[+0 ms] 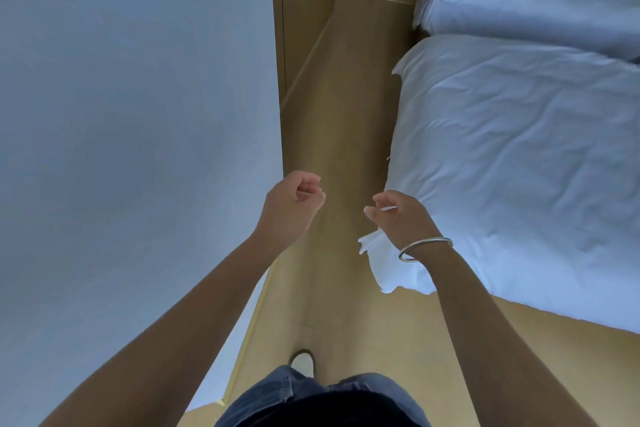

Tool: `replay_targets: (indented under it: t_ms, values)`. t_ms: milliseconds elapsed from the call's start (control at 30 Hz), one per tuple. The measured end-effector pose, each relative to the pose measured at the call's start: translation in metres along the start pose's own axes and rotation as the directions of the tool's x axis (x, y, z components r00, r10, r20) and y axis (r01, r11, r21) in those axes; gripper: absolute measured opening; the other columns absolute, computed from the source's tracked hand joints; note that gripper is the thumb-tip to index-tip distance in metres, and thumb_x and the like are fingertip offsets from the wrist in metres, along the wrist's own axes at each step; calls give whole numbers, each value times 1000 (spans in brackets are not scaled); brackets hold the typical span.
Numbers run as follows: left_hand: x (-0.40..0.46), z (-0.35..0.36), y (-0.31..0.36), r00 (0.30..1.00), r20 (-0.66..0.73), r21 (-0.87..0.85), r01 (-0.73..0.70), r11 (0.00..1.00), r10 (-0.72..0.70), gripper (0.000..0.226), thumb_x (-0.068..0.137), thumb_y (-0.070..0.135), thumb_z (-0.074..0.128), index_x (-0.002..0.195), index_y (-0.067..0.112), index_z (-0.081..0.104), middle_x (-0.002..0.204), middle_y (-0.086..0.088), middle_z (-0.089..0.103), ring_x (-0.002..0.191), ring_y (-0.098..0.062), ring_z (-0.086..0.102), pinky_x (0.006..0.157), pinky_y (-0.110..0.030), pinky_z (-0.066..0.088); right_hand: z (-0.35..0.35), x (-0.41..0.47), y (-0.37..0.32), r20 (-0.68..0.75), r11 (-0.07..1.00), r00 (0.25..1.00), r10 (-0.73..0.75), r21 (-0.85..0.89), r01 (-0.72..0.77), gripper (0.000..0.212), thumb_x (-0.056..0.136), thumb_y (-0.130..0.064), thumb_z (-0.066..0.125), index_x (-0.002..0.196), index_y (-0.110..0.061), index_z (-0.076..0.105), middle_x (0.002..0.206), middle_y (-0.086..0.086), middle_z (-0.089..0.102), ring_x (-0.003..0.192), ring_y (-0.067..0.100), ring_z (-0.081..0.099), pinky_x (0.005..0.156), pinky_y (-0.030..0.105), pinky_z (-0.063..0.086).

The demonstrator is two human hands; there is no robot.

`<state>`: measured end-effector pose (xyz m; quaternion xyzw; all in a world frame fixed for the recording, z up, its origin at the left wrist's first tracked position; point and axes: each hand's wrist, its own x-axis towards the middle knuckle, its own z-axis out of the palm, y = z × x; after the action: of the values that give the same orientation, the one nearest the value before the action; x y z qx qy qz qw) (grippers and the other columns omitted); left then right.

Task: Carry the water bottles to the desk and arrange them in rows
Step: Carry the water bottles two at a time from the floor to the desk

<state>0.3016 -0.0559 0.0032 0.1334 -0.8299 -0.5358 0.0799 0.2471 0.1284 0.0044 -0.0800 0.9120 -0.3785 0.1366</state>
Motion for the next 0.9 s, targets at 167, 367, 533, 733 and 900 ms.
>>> replay_targets:
  t_ms: [167, 367, 533, 733, 900]
  values:
    - [46, 5, -5, 1000, 22, 2, -1, 1000, 1, 18, 89, 23, 56, 106, 27, 57, 92, 19, 58, 83, 6, 57, 63, -4, 43, -1, 45, 1, 10, 1000, 1000, 16, -5, -16, 36, 88, -32, 57, 120, -15, 56, 119, 0, 59, 94, 9, 49, 84, 21, 35]
    - [109, 21, -7, 999, 48, 8, 25, 1000, -26, 21, 89, 24, 56, 109, 25, 57, 93, 20, 57, 87, 3, 57, 64, -5, 42, -10, 110, 10, 19, 1000, 1000, 18, 26, -19, 36, 88, -33, 57, 119, -15, 56, 109, -5, 57, 95, 9, 50, 83, 23, 36]
    - [184, 41, 2, 995, 83, 30, 47, 998, -49, 24, 88, 23, 57, 112, 21, 57, 95, 13, 60, 90, -1, 57, 73, -11, 42, -26, 189, 18, 4, 996, 999, 37, 84, -37, 33, 86, -32, 60, 114, -14, 59, 101, -6, 56, 95, 12, 55, 85, 24, 39]
    - [305, 76, 42, 995, 87, 26, 54, 998, -56, 23, 88, 22, 58, 111, 20, 58, 98, 10, 61, 90, -1, 57, 75, -12, 43, -75, 304, 22, -21, 992, 999, 42, 116, -39, 32, 85, -27, 63, 112, -10, 61, 98, -3, 56, 88, 12, 54, 80, 21, 36]
    - [396, 108, 64, 993, 76, 28, 93, 995, -95, 24, 89, 21, 58, 112, 18, 58, 101, 7, 61, 86, -1, 55, 65, -3, 41, -114, 392, 24, 2, 998, 1000, 4, 67, -4, 36, 85, -30, 62, 116, -12, 59, 110, 1, 59, 99, 17, 57, 89, 26, 42]
